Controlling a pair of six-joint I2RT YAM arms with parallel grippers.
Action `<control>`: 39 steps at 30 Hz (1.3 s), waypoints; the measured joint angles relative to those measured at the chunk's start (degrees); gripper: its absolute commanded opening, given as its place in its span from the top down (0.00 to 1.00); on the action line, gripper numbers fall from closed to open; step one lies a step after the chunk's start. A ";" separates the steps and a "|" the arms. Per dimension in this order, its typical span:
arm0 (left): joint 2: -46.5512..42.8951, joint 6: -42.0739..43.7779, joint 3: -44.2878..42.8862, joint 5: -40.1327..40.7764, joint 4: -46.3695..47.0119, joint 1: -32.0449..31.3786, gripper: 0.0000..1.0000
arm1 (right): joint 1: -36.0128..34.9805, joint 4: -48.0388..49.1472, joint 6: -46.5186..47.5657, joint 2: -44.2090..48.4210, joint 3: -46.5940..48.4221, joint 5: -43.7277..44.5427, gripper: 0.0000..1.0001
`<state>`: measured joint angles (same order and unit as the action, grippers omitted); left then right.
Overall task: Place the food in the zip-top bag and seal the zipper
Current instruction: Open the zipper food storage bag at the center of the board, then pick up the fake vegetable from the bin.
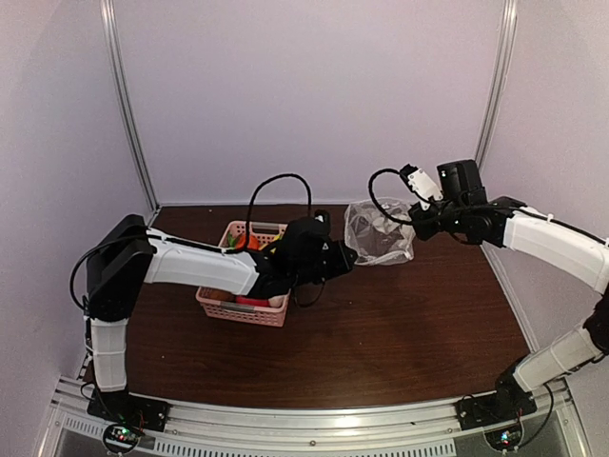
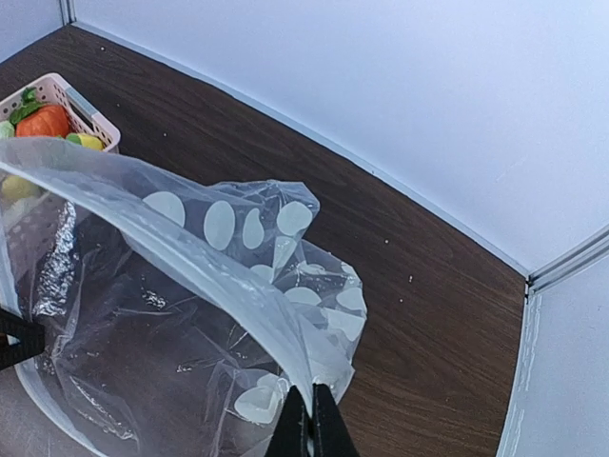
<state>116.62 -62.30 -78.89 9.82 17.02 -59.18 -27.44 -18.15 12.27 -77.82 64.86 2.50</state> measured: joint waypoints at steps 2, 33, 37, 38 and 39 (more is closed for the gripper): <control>0.09 2.64 -0.28 -1.88 0.50 0.13 0.64 | 0.07 0.00 0.00 -0.11 -1.18 0.44 1.00; -18.29 41.86 3.34 -5.49 -47.54 22.36 0.35 | 2.47 2.60 5.35 -4.55 -6.03 -11.74 1.00; -14.27 42.69 1.16 -11.72 -48.83 22.32 0.36 | 2.47 2.38 5.62 -6.12 -6.08 -15.54 1.00; -12.87 42.42 0.33 -13.42 -48.83 22.25 0.35 | 2.47 2.40 5.64 -6.12 -6.16 -15.93 1.00; -11.43 41.99 -0.44 -14.40 -48.85 22.21 0.34 | 2.47 2.49 5.70 -6.08 -6.34 -16.39 1.00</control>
<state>105.19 -20.32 -79.33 -4.58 -31.83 -36.97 -24.97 -15.66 17.98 -83.90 58.52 -13.89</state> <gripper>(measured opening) 0.638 0.003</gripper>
